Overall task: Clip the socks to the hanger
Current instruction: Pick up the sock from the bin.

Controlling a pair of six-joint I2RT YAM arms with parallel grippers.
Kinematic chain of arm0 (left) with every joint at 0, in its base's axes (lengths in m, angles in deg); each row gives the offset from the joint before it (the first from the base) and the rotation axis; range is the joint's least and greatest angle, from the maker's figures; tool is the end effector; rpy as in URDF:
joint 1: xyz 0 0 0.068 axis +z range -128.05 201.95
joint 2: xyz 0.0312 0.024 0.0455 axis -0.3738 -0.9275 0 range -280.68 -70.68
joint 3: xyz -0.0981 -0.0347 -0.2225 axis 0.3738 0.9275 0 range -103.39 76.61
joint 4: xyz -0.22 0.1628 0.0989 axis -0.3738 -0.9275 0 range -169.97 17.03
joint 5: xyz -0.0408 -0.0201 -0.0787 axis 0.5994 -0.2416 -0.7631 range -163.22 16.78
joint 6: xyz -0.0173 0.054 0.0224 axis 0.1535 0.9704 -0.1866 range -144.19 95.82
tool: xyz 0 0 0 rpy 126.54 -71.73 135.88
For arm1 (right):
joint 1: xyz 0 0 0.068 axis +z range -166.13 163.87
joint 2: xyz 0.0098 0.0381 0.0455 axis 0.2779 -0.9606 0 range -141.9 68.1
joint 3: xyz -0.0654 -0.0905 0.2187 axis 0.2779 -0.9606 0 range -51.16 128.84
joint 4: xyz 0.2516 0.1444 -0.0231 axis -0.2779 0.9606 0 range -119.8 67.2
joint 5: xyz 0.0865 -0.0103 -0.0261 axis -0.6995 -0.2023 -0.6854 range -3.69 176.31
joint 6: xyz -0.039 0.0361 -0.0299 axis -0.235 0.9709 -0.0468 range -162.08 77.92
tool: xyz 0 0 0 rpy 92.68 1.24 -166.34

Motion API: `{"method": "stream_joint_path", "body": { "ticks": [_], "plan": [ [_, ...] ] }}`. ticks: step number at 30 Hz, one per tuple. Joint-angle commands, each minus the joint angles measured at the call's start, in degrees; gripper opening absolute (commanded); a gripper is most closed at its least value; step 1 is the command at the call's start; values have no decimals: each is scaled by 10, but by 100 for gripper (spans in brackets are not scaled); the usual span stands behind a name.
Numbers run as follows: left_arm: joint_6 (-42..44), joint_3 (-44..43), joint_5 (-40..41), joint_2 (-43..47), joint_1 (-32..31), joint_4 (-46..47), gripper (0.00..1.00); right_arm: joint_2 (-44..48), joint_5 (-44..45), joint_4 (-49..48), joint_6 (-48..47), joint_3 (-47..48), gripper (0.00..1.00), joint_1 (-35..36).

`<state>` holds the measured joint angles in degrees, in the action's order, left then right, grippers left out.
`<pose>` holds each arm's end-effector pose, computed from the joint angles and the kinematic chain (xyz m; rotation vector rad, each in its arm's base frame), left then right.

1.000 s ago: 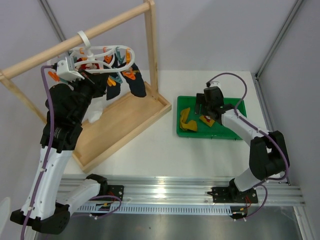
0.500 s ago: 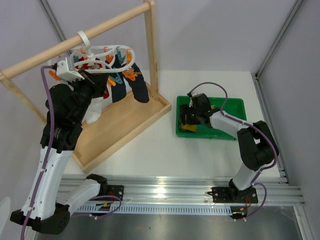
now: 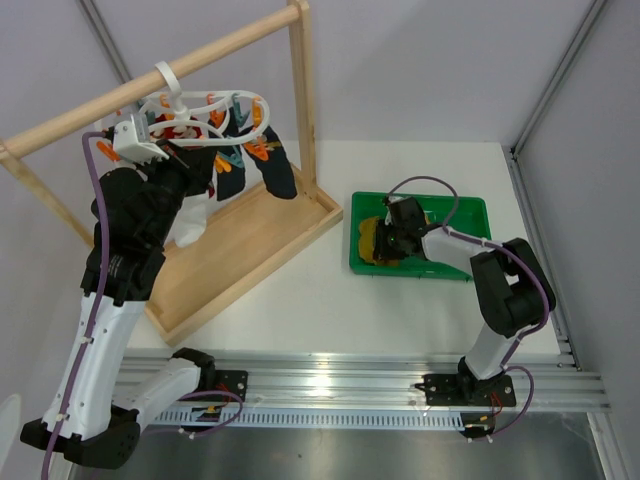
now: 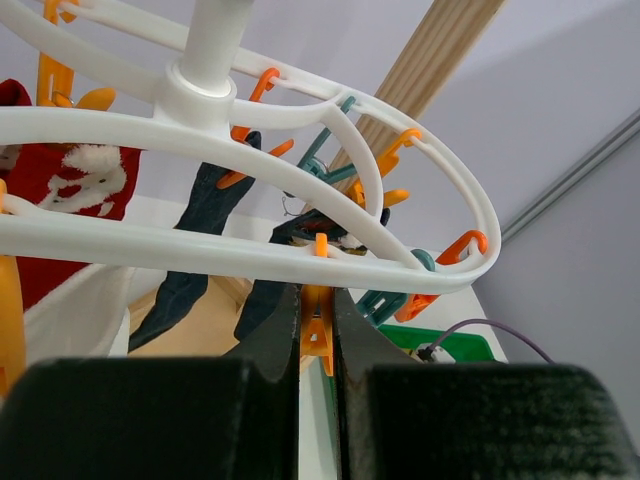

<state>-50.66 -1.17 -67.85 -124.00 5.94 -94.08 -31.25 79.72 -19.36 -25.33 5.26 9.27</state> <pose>0.2175 -0.0580 0.4785 -0.2157 1.5199 -0.5221 0.3344 0.1646 0.1061 -0.2407 2.5390 0.4408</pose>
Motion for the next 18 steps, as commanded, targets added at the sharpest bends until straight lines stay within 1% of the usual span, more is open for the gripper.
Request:
{"method": "stream_joint_path", "body": {
  "ticks": [1, 4, 9, 12, 16, 17, 18],
  "plan": [
    [6, 5, 5, 1, -2, -7, 8, 4, 16, -9, -8, 11, 21, -4],
    [6, 5, 5, 1, -2, -6, 8, 44, 28, -3, -21, 20, 0, 1],
    [6, 3, 3, 2, -2, -6, 7, 151, 20, 20, -42, 52, 0, 17],
    [6, 7, 4, 3, -1, -6, 7, 201, 26, 36, -66, 79, 0, 56],
    [4, 3, 3, 4, -2, -4, 6, 224, 25, 56, -101, 116, 0, 131],
    [4, 5, 2, 3, -1, -4, 6, 224, 15, 61, -101, 124, 0, 158],
    [4, 5, 3, 4, -2, -5, 6, 216, -19, 70, -104, 139, 0, 171]
  ]
}}
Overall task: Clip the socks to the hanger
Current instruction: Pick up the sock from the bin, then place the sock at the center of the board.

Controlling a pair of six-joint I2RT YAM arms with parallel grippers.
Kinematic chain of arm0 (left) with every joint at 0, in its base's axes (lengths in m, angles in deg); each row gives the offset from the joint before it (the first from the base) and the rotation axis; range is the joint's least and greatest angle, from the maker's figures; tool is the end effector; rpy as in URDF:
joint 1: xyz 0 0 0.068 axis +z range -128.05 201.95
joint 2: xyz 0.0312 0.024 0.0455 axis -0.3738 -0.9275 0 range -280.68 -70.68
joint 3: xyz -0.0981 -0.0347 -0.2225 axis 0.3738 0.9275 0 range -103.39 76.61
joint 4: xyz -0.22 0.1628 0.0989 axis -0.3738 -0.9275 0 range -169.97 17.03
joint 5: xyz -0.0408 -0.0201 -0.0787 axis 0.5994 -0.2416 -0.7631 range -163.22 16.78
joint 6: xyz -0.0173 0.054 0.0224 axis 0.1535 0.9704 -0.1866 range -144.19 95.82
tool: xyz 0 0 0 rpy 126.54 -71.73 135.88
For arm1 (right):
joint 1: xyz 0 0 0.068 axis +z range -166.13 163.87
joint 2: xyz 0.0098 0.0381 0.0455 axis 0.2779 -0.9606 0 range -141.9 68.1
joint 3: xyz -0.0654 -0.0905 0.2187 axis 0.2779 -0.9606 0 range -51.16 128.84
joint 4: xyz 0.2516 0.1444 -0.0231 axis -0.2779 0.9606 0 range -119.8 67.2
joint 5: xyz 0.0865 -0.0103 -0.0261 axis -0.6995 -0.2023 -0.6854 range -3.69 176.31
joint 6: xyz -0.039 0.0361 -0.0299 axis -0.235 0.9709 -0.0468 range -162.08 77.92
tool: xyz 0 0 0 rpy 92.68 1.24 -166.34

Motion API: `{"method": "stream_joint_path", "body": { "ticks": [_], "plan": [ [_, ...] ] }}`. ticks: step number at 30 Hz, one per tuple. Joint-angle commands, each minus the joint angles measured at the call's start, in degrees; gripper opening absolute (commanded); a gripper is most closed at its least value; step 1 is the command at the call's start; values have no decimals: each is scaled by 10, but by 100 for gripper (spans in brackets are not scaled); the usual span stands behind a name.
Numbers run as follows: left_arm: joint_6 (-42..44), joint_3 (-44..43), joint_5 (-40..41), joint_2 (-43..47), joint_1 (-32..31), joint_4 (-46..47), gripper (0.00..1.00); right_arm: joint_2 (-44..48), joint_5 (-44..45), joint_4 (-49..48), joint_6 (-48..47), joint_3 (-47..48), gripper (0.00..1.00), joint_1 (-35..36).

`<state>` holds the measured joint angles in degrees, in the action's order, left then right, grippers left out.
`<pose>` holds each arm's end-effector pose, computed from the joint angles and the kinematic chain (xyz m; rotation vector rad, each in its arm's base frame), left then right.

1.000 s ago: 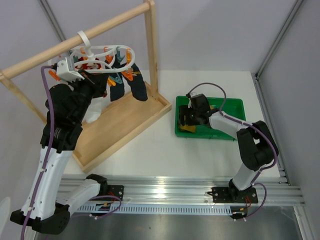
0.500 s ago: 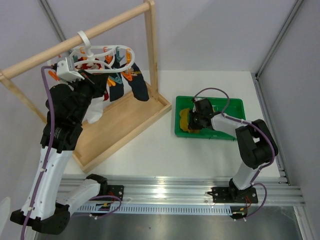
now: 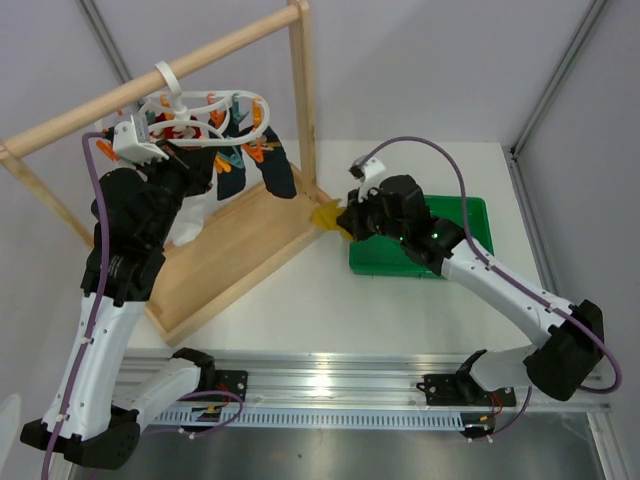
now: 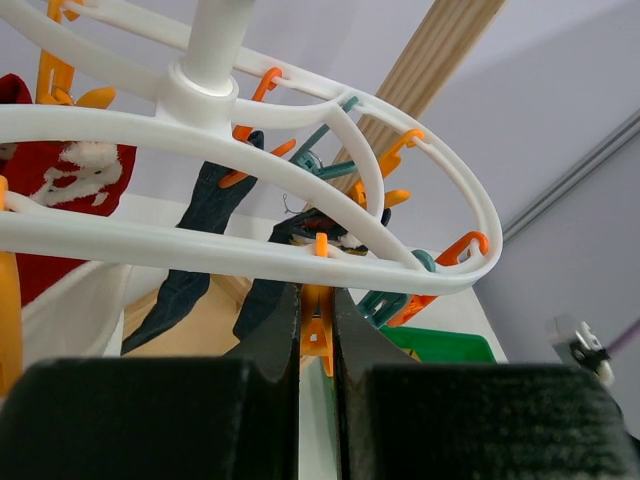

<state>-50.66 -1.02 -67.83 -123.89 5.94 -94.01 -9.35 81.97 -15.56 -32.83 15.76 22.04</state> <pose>0.2172 -0.0580 0.4781 -0.2160 1.5194 -0.5220 0.2808 0.2251 0.3021 -0.5609 1.9756 0.5999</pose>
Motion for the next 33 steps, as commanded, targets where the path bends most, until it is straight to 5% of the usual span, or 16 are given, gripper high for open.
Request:
{"method": "stream_joint_path", "body": {
  "ticks": [1, 5, 9, 11, 17, 18, 19, 21, 23, 28, 33],
  "plan": [
    [3, 4, 2, 3, -2, -5, 6, -7, -58, 37, -39, 39, 0, 58],
    [3, 5, 1, 4, -2, -5, 6, -40, -121, 79, -152, 57, 0, 145],
    [3, 5, 1, 5, -2, -5, 5, -106, -90, 237, -288, 111, 0, 240],
    [4, 5, 2, 5, -2, -6, 5, -146, -91, 328, -316, 149, 0, 255],
    [4, 5, 1, 4, -2, -5, 4, -216, -7, 400, -369, 208, 2, 285],
    [4, 5, 1, 4, -2, -6, 4, -238, 3, 396, -371, 231, 5, 286],
    [5, 6, 2, 4, -2, -6, 4, -246, 31, 387, -368, 240, 27, 286],
    [4, 7, 4, 6, -2, -4, 4, -254, 60, 335, -362, 244, 53, 284],
    [4, 7, 4, 5, -2, -4, 4, -251, 98, 284, -330, 241, 62, 276],
    [5, 6, 3, 3, -2, -6, 4, -191, 197, 194, -185, 170, 62, 237],
    [3, 5, 2, 1, -2, -5, 4, -122, 224, 178, 99, 73, 66, 188]
  ]
}}
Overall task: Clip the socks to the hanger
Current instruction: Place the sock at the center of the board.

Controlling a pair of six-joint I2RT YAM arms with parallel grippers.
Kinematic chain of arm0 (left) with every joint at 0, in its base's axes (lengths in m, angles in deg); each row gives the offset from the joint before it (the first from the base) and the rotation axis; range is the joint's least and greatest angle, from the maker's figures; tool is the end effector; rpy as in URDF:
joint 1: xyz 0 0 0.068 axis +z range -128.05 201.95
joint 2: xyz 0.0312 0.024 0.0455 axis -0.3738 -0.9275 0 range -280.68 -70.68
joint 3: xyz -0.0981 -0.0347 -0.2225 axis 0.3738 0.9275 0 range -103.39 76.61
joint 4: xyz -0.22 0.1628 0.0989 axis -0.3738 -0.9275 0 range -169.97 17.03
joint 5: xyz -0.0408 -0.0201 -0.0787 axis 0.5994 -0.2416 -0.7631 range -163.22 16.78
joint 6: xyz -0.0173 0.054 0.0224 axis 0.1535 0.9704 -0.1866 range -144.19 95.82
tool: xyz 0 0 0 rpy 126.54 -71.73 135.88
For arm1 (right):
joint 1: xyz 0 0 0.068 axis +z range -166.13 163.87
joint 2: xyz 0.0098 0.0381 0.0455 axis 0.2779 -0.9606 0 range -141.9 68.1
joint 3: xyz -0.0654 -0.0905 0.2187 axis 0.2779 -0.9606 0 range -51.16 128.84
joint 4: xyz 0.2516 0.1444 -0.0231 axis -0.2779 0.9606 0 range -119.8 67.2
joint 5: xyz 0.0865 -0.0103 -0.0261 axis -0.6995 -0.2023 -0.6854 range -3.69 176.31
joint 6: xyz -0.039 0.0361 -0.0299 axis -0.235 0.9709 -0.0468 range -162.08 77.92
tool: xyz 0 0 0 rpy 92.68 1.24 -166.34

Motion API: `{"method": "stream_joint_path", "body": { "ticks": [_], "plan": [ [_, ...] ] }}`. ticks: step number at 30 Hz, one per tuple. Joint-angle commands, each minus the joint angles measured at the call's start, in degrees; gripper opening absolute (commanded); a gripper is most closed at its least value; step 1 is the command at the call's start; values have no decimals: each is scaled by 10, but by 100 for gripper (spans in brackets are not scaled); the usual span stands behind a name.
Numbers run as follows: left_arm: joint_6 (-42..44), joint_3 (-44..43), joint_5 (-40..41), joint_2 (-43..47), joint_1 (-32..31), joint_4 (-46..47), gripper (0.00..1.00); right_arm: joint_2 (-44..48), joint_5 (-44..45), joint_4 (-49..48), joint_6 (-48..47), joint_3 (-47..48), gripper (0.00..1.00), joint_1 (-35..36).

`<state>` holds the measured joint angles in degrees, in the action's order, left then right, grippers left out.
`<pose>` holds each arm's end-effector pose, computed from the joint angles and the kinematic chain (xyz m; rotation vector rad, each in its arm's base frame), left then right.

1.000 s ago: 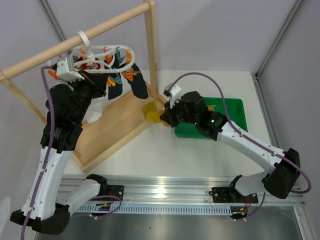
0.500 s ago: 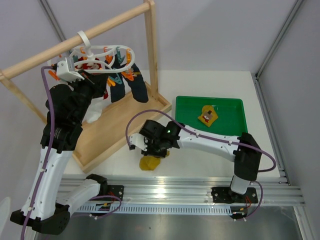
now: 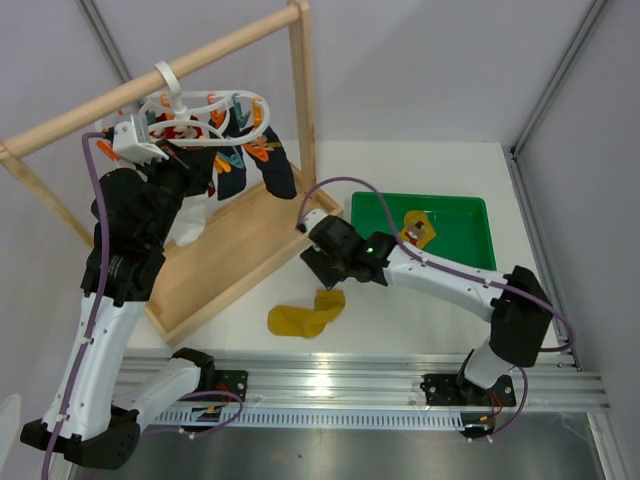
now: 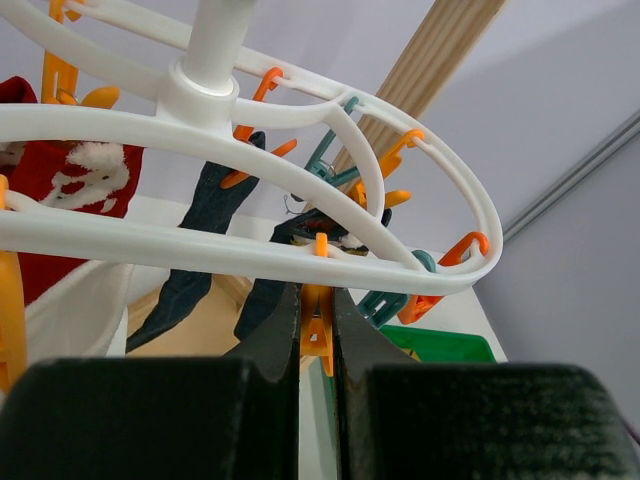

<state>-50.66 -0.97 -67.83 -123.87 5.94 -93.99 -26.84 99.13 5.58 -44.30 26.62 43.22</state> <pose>0.2172 -0.0580 0.4779 -0.2160 1.5195 -0.5219 0.2096 0.3339 0.2302 -1.1788 2.1618 0.1565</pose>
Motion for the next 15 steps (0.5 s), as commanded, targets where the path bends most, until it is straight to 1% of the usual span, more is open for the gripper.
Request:
{"method": "stream_joint_path", "body": {
  "ticks": [1, 3, 4, 7, 12, 15],
  "plan": [
    [3, 6, 2, 2, -2, -6, 4, 69, 55, -36, 248, -73, 66, -27],
    [2, 8, 2, 1, -2, -5, 4, 80, 52, -44, 320, -106, 68, -27],
    [2, 7, 2, 0, -2, -5, 4, 83, 46, -55, 336, -134, 69, -28],
    [1, 7, 1, 0, -2, -5, 4, 69, 26, -61, 372, -150, 69, -27],
    [2, 7, 1, 1, -2, -7, 4, 32, 7, -80, 395, -157, 69, -28],
    [2, 7, 1, 3, -2, -6, 4, 12, -13, -117, 404, -175, 67, -32]
  ]
}}
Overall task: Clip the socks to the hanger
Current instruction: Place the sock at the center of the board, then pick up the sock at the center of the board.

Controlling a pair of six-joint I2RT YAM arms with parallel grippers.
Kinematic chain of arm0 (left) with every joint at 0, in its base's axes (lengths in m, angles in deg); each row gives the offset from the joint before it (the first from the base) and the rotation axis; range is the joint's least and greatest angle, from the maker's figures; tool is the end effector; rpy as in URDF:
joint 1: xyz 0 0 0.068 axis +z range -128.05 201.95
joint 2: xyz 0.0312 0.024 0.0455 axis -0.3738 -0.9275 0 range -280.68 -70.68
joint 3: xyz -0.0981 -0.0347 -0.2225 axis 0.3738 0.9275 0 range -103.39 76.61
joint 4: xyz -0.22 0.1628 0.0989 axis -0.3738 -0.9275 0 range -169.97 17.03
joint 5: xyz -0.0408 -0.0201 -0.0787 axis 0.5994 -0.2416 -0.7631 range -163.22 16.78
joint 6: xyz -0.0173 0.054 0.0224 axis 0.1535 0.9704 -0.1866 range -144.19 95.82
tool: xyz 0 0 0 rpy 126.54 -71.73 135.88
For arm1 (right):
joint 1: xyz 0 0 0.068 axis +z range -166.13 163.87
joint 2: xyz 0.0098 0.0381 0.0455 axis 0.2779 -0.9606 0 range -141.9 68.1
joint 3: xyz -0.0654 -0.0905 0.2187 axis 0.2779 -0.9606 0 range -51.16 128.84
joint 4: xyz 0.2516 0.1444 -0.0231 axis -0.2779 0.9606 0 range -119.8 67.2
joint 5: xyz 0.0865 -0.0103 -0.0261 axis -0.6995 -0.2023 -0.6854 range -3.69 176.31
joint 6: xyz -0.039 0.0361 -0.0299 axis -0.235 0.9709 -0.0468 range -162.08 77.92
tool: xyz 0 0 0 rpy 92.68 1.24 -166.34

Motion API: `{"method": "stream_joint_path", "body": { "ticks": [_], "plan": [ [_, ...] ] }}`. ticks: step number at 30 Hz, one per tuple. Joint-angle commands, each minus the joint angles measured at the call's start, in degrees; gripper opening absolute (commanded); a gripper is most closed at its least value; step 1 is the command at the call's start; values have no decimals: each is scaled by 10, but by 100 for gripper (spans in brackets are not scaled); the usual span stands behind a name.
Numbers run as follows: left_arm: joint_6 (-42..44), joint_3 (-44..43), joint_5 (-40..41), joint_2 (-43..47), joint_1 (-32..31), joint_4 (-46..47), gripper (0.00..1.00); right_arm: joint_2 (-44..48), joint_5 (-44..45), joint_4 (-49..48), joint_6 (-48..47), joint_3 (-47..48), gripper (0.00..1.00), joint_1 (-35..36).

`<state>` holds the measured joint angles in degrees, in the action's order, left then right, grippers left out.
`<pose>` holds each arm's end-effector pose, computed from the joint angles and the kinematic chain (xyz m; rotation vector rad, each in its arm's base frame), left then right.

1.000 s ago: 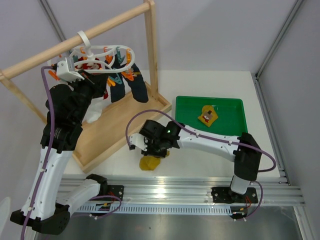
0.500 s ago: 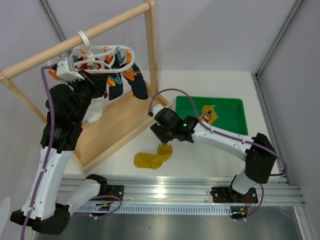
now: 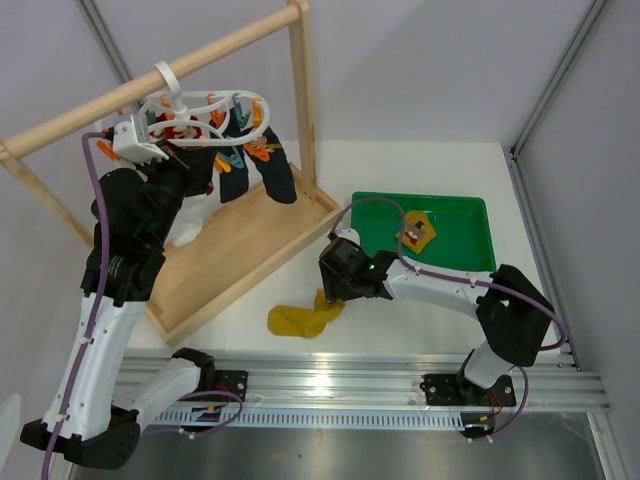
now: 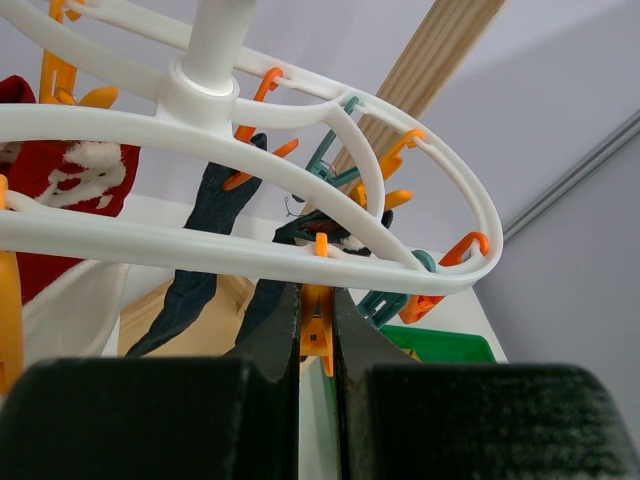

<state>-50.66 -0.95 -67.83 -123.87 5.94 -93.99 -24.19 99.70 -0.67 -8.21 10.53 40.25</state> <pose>0.2173 -0.0580 0.4778 -0.2160 1.5199 -0.5219 0.2068 0.2918 0.1579 -0.4253 2.5595 0.2826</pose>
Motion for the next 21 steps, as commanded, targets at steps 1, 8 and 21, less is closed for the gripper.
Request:
{"method": "stream_joint_path", "body": {
  "ticks": [1, 8, 21],
  "plan": [
    [2, 7, 1, 2, -2, -7, 4, -18, -27, -65, 45, -19, 67, -5],
    [3, 6, 1, 1, -2, -7, 4, -76, -42, -87, 44, -22, 63, -7],
    [5, 7, 5, 4, -2, -6, 4, -80, -47, -115, -35, -45, 0, -12]
  ]
}}
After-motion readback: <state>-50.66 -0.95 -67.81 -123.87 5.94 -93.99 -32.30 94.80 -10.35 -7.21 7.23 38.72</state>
